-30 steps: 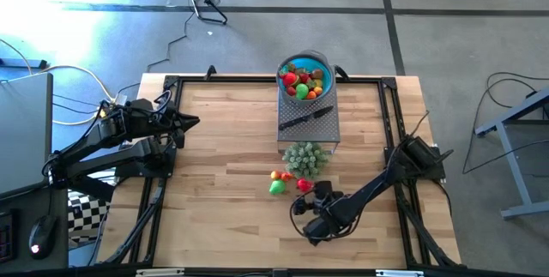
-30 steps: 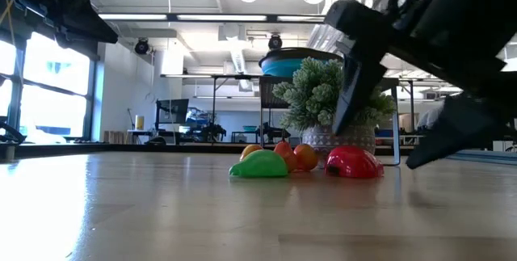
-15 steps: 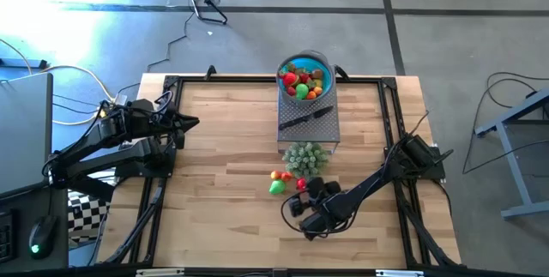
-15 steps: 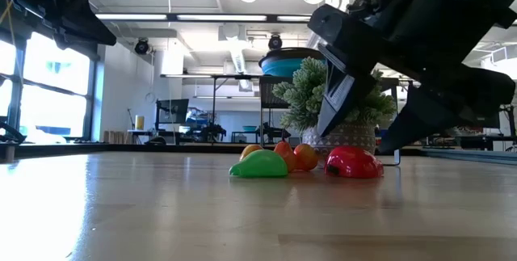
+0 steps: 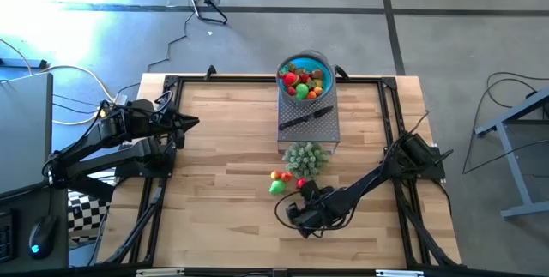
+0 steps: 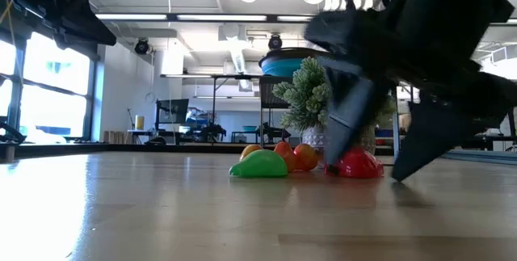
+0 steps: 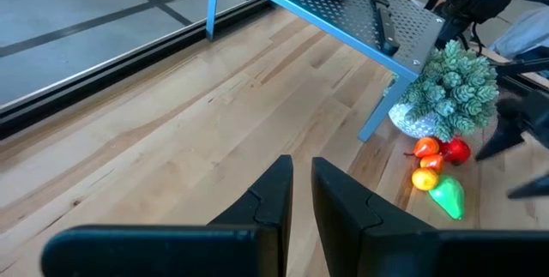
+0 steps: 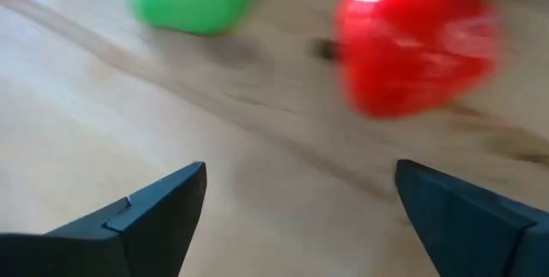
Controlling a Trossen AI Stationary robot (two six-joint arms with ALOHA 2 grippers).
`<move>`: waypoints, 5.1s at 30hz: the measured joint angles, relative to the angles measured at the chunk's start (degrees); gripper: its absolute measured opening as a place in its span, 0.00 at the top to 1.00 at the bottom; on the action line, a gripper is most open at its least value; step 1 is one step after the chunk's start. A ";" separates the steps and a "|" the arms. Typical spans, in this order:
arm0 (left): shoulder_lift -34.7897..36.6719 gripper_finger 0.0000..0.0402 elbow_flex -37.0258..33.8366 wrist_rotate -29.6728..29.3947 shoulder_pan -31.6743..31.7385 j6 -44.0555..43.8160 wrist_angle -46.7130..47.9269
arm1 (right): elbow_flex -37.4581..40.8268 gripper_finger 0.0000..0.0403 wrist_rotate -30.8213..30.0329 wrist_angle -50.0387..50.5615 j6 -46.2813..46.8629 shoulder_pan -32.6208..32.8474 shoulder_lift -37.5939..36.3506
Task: Pick & Place Fruit
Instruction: Put the red apple into the blue strainer bowl
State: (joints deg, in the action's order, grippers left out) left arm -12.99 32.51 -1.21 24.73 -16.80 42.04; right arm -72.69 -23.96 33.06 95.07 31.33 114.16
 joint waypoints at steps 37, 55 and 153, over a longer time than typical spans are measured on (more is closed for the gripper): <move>0.00 0.89 0.00 0.24 0.00 -0.02 -0.06 | 0.00 0.08 -1.08 -1.40 6.21 -5.27 -0.36; 0.00 0.89 0.00 0.17 0.01 -0.02 -0.06 | -0.03 0.08 1.88 14.51 27.59 3.68 -1.84; 0.01 0.89 0.00 0.28 0.00 -0.04 -0.29 | 0.00 0.08 11.48 35.17 -5.26 5.07 -8.23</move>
State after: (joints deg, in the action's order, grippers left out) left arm -12.99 32.51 -0.93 24.73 -16.83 41.75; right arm -72.69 -12.48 68.23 89.81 36.40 105.93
